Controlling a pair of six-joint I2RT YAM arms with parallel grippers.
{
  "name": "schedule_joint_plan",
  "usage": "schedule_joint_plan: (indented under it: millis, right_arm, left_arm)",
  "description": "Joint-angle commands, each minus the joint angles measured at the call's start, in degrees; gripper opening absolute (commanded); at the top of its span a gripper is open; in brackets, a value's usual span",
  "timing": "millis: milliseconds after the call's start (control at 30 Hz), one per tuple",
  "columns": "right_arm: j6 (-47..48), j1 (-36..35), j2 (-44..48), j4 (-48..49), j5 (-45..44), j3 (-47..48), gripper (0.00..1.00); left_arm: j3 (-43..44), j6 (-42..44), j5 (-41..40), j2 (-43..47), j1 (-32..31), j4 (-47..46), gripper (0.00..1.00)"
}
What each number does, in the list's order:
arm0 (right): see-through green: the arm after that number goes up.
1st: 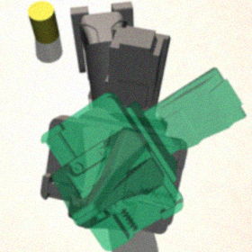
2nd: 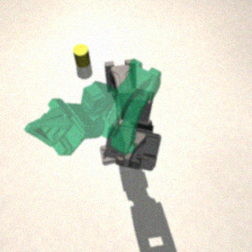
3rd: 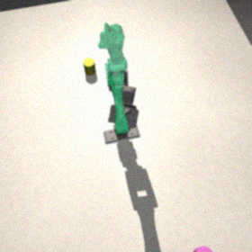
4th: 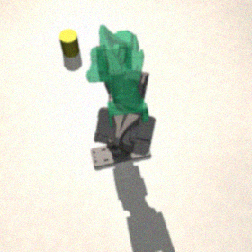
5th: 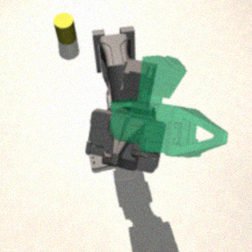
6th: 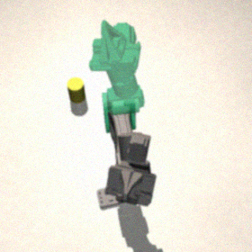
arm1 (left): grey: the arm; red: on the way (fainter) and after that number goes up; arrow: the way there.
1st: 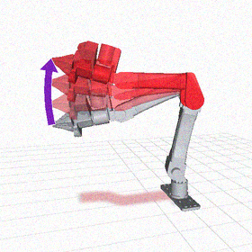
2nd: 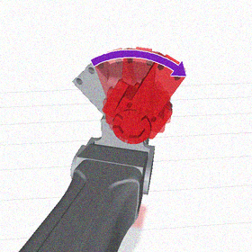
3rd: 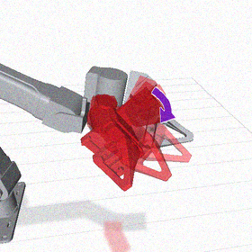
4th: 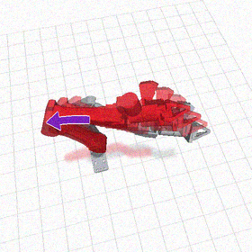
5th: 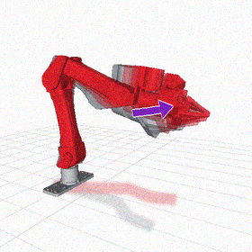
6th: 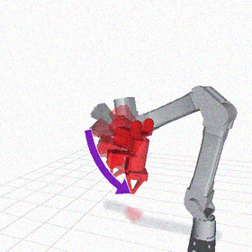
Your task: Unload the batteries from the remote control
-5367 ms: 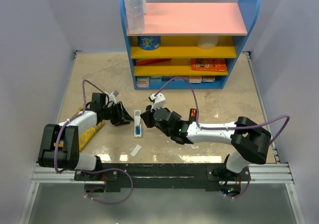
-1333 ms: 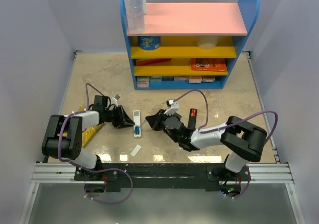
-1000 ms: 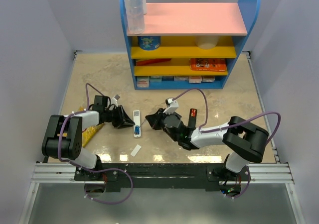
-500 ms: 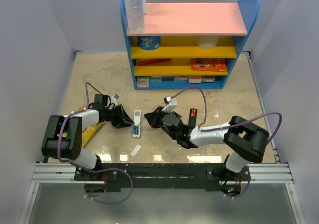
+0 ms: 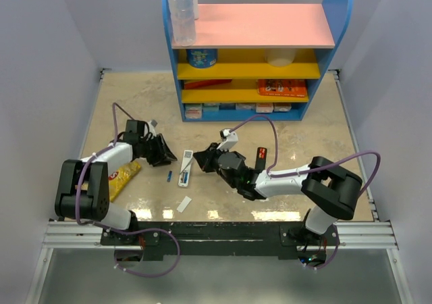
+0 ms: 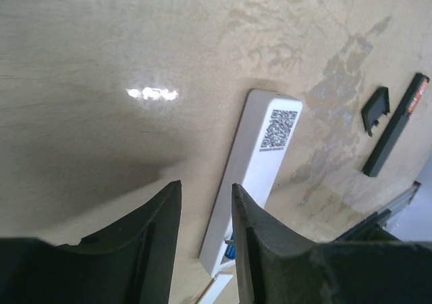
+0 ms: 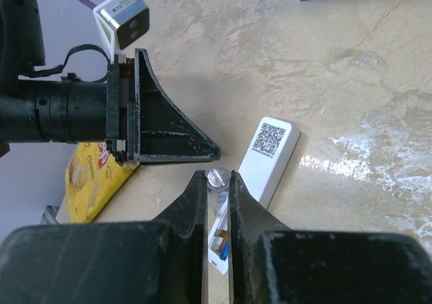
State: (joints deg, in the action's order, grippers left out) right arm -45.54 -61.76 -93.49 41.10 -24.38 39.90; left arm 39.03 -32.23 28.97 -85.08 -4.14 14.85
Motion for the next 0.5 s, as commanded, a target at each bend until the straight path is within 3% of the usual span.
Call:
schedule_joint_plan:
  millis: [0, 100, 233, 333, 467]
  right_arm:
    - [0.89, 0.32, 0.94, 0.65, -0.05, 1.32, 0.0]
    - [0.89, 0.32, 2.17, 0.65, -0.05, 0.53, 0.0]
    - [1.68, 0.32, 3.75, -1.45, -0.05, 0.88, 0.0]
    - [3.43, 0.32, 4.2, -2.96, -0.14, 1.23, 0.0]
    - [6.42, 0.06, 3.06, -7.52, 1.44, 4.83, 0.0]
  left_arm:
    - [2.72, 2.26, -9.36, 3.24, 0.36, 4.74, 0.41]
    - [4.39, 1.21, -17.44, 5.79, 0.36, 7.46, 0.43]
    - [5.27, 1.38, -22.29, 9.31, 0.36, 8.61, 0.44]
    - [4.92, 2.78, -20.9, 10.28, 0.28, 7.83, 0.46]
    - [4.05, 3.93, -13.17, 9.14, -0.16, 6.16, 0.46]
